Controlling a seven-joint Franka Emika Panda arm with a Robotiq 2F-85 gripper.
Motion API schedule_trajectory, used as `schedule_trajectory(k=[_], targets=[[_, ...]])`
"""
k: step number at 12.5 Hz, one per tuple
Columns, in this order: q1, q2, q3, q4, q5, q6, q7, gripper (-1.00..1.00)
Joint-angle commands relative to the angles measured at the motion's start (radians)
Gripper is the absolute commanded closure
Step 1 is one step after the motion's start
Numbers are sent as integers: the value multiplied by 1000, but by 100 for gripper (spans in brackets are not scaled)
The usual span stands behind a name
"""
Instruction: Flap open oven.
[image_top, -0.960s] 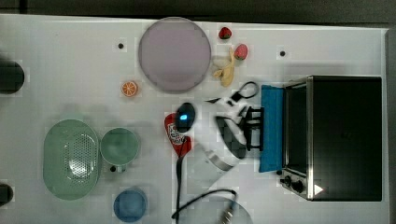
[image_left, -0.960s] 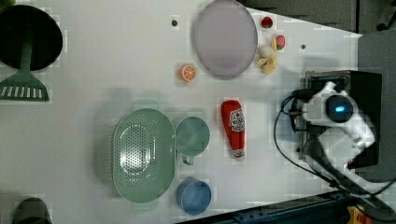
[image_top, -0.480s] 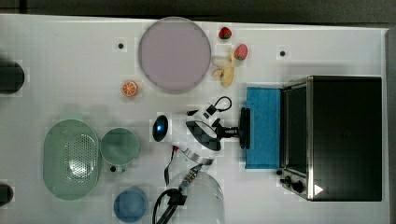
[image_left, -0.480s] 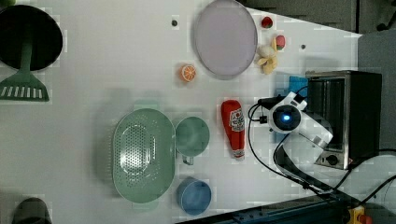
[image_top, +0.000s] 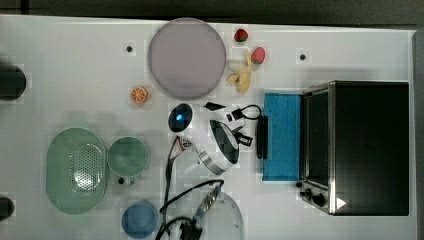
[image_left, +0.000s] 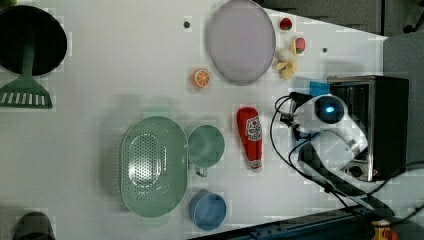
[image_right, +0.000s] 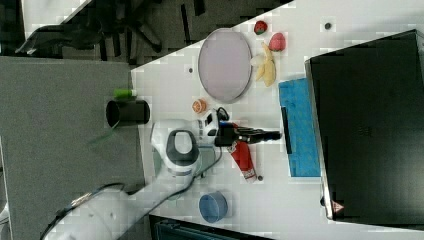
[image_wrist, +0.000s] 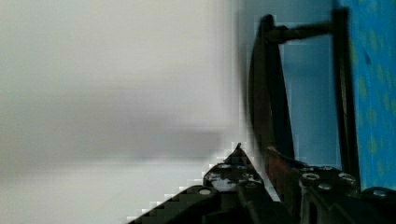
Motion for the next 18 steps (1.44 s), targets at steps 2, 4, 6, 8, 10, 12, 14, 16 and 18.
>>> schedule_trajectory(k=[2, 4, 6, 8, 10, 12, 14, 16, 18], targets=[[3, -221, 8, 32, 224, -14, 73, 65], [-6, -318, 5, 32, 332, -75, 72, 65], [-12, -424, 4, 37, 409, -162, 72, 65], [-16, -538, -1, 44, 486, -242, 72, 65], [-16, -638, -12, 53, 556, -332, 72, 65], [-16, -710, -17, 63, 589, -394, 72, 65], [-16, -761, -18, 83, 590, -443, 72, 65], [-15, -791, -17, 120, 590, -542, 72, 65], [-13, -797, -16, 185, 591, -650, 70, 65]])
